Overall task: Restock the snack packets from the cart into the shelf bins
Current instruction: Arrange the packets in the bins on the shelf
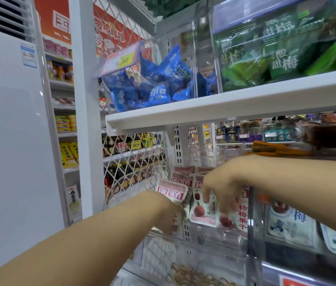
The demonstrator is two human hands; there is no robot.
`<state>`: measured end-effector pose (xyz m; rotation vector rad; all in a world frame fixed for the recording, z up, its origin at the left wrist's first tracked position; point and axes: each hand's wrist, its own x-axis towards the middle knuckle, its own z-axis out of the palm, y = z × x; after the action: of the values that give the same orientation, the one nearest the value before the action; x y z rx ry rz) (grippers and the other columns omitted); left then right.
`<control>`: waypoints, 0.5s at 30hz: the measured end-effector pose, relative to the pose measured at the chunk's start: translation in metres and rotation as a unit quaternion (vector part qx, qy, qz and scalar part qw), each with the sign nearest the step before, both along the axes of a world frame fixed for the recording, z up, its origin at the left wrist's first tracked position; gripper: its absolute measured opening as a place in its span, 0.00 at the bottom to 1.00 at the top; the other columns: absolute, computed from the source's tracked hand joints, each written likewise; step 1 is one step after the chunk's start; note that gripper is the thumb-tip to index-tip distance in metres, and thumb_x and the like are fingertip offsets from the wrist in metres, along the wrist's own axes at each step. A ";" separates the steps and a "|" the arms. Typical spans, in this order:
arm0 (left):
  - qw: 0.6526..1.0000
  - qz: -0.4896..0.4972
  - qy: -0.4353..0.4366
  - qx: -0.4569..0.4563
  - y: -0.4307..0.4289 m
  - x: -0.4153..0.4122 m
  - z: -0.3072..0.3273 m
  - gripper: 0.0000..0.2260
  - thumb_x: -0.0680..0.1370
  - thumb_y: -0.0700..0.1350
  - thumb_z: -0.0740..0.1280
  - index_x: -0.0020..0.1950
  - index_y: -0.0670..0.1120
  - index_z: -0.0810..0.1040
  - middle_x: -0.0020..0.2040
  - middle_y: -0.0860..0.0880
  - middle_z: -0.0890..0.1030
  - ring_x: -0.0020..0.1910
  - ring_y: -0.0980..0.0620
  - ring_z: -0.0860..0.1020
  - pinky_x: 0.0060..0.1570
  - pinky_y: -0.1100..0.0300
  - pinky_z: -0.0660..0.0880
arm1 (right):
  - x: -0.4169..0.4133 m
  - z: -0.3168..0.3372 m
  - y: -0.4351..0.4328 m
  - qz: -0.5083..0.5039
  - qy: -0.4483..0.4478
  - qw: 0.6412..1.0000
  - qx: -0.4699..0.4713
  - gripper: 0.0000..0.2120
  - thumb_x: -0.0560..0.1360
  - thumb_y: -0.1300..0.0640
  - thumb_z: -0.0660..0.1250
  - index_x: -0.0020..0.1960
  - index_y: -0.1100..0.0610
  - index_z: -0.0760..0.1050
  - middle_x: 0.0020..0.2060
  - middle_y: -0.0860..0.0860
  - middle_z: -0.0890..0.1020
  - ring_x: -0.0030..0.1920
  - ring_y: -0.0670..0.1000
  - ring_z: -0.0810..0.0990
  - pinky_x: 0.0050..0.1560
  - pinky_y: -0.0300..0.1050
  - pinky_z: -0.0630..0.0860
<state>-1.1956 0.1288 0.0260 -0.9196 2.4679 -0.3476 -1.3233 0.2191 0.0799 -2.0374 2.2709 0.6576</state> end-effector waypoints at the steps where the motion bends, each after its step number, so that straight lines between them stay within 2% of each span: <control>1: 1.000 0.005 0.021 0.019 -0.003 0.002 0.002 0.32 0.80 0.54 0.68 0.80 0.62 0.55 0.73 0.46 0.73 0.64 0.43 0.76 0.56 0.51 0.73 | 0.000 0.000 -0.001 0.005 0.004 1.000 0.003 0.28 0.79 0.55 0.69 0.77 0.53 0.66 0.68 0.51 0.76 0.47 0.44 0.71 0.43 0.33 0.70; 4: 0.990 0.046 0.072 0.114 -0.010 0.009 0.009 0.32 0.80 0.55 0.68 0.79 0.65 0.55 0.68 0.47 0.77 0.61 0.45 0.79 0.55 0.52 0.78 | 0.000 0.000 0.000 0.015 0.004 1.000 0.002 0.28 0.79 0.55 0.69 0.76 0.52 0.66 0.68 0.50 0.76 0.45 0.44 0.70 0.44 0.33 0.69; 7: 0.969 0.088 0.126 0.192 -0.014 0.015 0.011 0.31 0.80 0.54 0.68 0.79 0.66 0.56 0.55 0.49 0.79 0.56 0.48 0.80 0.57 0.53 0.79 | -0.001 0.001 -0.002 0.007 -0.003 1.000 0.005 0.28 0.78 0.55 0.70 0.76 0.52 0.67 0.66 0.50 0.78 0.43 0.44 0.73 0.39 0.33 0.73; 10: 0.960 0.100 0.158 0.211 -0.018 0.017 0.011 0.32 0.80 0.55 0.69 0.80 0.63 0.56 0.58 0.48 0.81 0.60 0.48 0.80 0.62 0.51 0.77 | -0.002 0.000 -0.007 0.001 -0.009 1.000 0.008 0.29 0.77 0.54 0.72 0.76 0.52 0.68 0.61 0.51 0.81 0.34 0.42 0.76 0.27 0.29 0.72; 12: 0.957 0.103 0.165 0.213 -0.019 0.017 0.009 0.33 0.80 0.55 0.69 0.81 0.61 0.56 0.59 0.47 0.80 0.63 0.47 0.80 0.63 0.49 0.77 | -0.005 -0.001 -0.011 -0.005 -0.026 1.000 0.013 0.29 0.76 0.53 0.72 0.75 0.52 0.68 0.58 0.52 0.84 0.37 0.40 0.80 0.28 0.29 0.73; 15: 0.955 0.102 0.174 0.216 -0.018 0.019 0.009 0.32 0.81 0.54 0.68 0.80 0.61 0.57 0.63 0.46 0.80 0.62 0.47 0.80 0.63 0.49 0.77 | -0.011 -0.005 -0.018 -0.014 -0.055 0.998 0.021 0.30 0.76 0.54 0.73 0.75 0.52 0.68 0.55 0.54 0.85 0.44 0.48 0.85 0.34 0.35 0.76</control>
<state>-1.1770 0.1108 0.0353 -1.0957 2.5635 0.4460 -1.3343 0.2012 0.0748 -1.9679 2.2012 0.5730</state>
